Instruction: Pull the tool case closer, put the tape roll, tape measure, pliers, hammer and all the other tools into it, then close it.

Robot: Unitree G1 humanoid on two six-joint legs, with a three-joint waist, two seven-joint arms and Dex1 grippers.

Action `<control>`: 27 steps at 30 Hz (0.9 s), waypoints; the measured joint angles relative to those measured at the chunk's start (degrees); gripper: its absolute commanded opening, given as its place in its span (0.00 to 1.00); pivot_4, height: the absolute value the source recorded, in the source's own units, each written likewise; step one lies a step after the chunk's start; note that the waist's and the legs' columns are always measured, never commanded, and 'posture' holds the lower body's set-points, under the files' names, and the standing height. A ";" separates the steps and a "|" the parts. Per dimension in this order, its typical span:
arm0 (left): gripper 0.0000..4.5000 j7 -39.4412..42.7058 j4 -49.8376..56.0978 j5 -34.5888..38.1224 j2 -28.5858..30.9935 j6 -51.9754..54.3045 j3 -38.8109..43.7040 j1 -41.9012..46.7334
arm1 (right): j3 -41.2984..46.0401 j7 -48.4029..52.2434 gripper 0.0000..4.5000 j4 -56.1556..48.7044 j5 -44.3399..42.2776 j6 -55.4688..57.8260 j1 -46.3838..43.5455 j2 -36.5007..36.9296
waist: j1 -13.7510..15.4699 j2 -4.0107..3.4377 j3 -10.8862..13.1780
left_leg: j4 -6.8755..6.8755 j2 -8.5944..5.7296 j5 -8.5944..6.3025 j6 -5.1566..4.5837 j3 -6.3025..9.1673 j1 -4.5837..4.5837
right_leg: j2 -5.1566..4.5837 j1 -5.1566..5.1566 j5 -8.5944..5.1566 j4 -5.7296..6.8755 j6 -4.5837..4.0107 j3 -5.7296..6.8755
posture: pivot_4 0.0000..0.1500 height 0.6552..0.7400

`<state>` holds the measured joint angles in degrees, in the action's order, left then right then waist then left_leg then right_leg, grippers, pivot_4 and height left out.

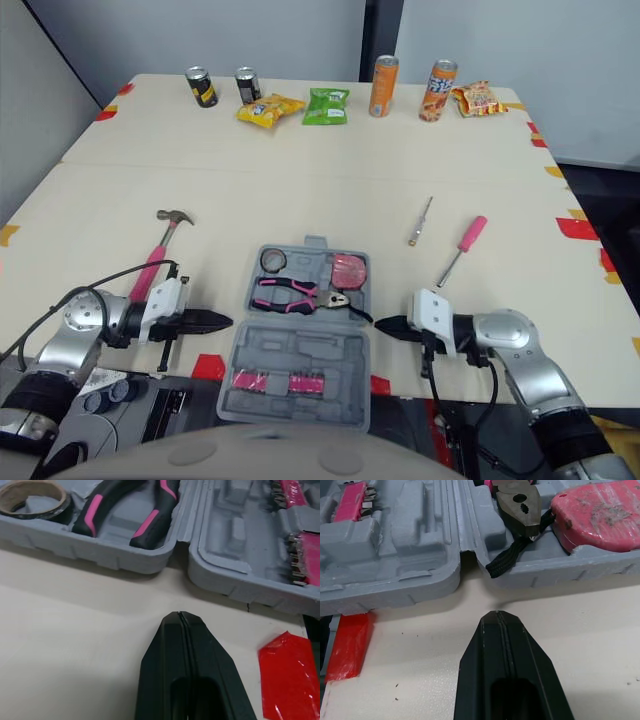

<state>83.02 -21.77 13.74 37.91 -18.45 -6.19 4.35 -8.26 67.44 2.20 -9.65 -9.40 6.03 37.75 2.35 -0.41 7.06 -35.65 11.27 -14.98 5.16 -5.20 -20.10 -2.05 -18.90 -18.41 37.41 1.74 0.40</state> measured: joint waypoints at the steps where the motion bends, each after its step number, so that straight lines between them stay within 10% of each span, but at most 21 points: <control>1: 0.01 0.05 0.00 0.00 -0.11 0.00 -0.18 0.02 | -0.39 -0.01 0.00 -0.34 0.04 0.18 0.00 0.00 | -0.01 0.00 0.00 | 0.00 0.00 0.00 0.00 -0.01 0.00 | 0.00 -0.01 0.00 0.00 0.00 -0.01 | 1.00 1.00; 27: 0.01 -1.44 -0.92 -0.51 -3.84 2.22 -2.91 3.84 | -3.41 -2.58 0.00 -3.26 0.54 4.61 -1.53 -0.43 | 0.11 -0.01 0.00 | 0.00 -0.06 0.12 0.23 -0.02 -0.02 | 0.00 -0.01 0.01 0.00 0.02 -0.05 | 1.00 1.00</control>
<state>81.58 -22.69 13.23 34.07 -16.22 -9.10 8.20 -11.68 64.86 -1.06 -9.10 -4.79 4.50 37.33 2.46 -0.42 7.06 -35.65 11.21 -14.86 5.38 -5.22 -20.12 -2.05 -18.91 -18.41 37.42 1.75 0.35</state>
